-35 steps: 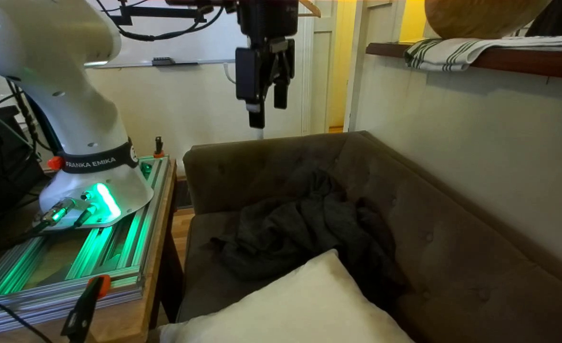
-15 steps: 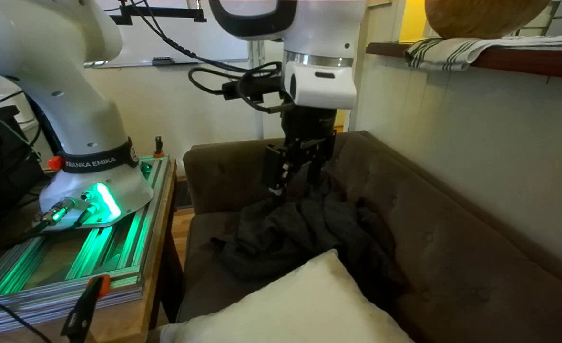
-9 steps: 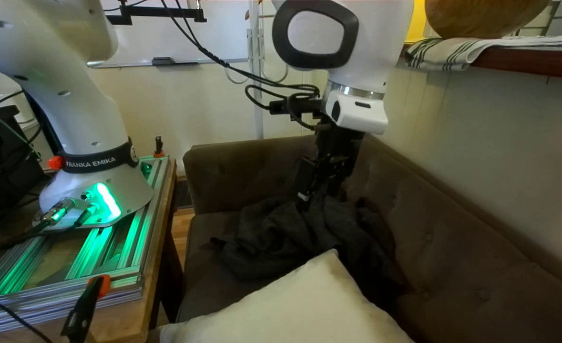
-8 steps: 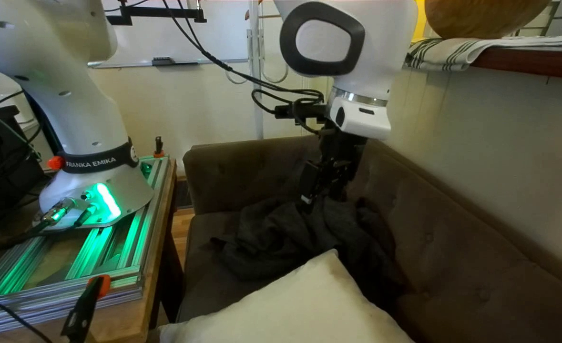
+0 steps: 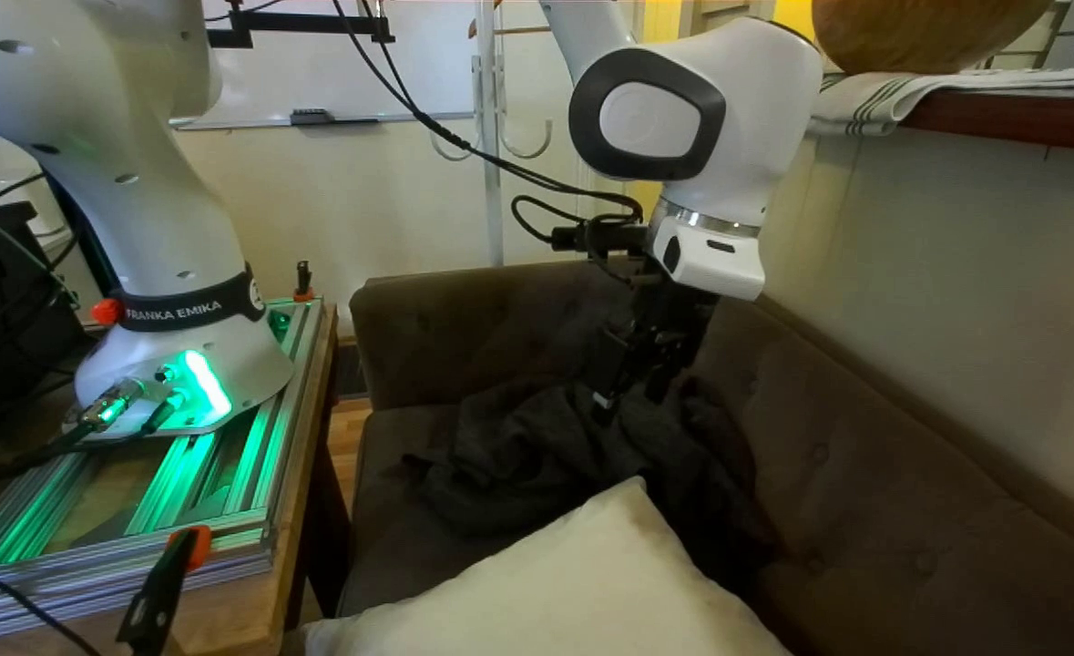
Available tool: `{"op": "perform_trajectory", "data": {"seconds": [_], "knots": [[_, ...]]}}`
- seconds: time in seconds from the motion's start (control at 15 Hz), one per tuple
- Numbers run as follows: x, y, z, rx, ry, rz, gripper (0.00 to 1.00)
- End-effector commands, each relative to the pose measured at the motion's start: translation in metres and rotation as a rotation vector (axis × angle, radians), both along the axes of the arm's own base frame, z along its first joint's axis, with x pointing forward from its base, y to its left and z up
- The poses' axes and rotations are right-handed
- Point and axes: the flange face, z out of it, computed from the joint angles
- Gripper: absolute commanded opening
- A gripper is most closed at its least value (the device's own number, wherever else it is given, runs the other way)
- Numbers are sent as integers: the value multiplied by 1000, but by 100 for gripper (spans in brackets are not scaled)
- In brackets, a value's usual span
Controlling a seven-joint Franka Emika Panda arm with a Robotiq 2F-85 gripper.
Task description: Put the left pillow upside down
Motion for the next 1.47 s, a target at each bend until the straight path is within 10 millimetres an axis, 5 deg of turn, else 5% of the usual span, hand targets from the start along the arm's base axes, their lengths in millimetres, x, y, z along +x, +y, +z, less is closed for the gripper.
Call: {"op": "perform_trajectory", "data": {"seconds": [0.0,0.4,0.73,1.4], "knots": [[17,-4,-27,-45,6,-49,100],[56,22,-95,-124,26,-105,100],[80,33,-131,-173,69,-102,100],[81,34,-175,-199,209,-126,100]]}}
